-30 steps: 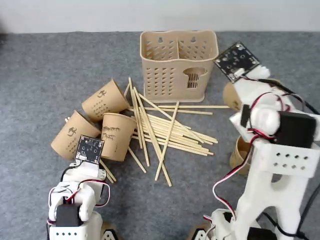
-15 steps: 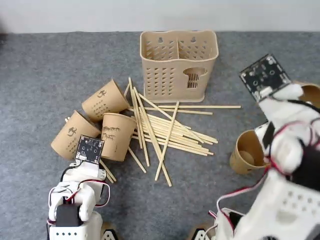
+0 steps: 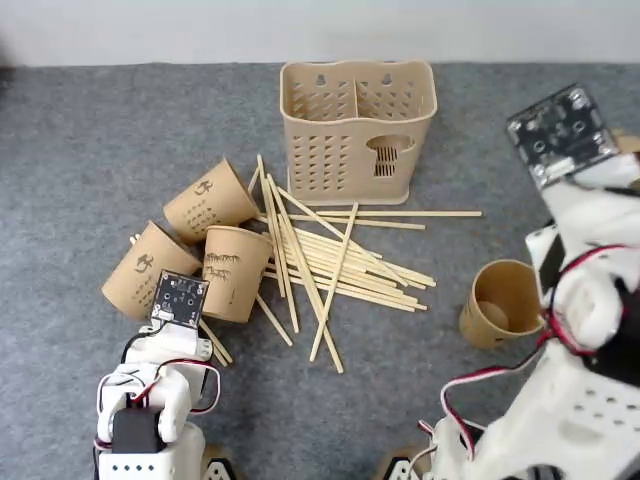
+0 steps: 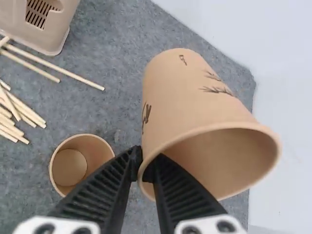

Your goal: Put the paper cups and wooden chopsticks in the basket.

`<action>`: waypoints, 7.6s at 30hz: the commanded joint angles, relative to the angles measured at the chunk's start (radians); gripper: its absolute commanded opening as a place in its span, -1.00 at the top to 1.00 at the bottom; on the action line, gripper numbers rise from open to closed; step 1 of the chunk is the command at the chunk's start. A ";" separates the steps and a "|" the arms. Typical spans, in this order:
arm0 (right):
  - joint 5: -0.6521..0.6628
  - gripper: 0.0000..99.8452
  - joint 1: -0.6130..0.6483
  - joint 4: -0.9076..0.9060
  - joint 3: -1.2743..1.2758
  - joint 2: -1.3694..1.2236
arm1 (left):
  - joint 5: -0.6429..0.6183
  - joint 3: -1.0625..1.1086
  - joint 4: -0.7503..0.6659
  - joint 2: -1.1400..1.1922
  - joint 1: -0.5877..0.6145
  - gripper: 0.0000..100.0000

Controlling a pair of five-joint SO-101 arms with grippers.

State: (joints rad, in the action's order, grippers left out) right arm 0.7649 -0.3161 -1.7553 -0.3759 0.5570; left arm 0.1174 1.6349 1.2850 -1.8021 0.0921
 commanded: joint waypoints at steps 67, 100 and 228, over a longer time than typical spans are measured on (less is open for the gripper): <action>0.081 0.52 0.027 -0.036 0.715 0.004 | 0.015 -0.036 0.002 -0.015 0.006 0.90; 0.054 0.98 0.165 0.255 0.709 -0.344 | 0.017 -0.036 0.003 -0.015 0.006 0.90; -0.385 0.54 1.055 0.406 -0.020 -0.860 | 0.014 -0.150 -0.044 -0.017 0.551 0.90</action>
State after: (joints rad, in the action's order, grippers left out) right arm 0.3828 0.7181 -1.3211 -0.2900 -0.2946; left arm 0.1158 1.5075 1.2635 -1.8021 0.6720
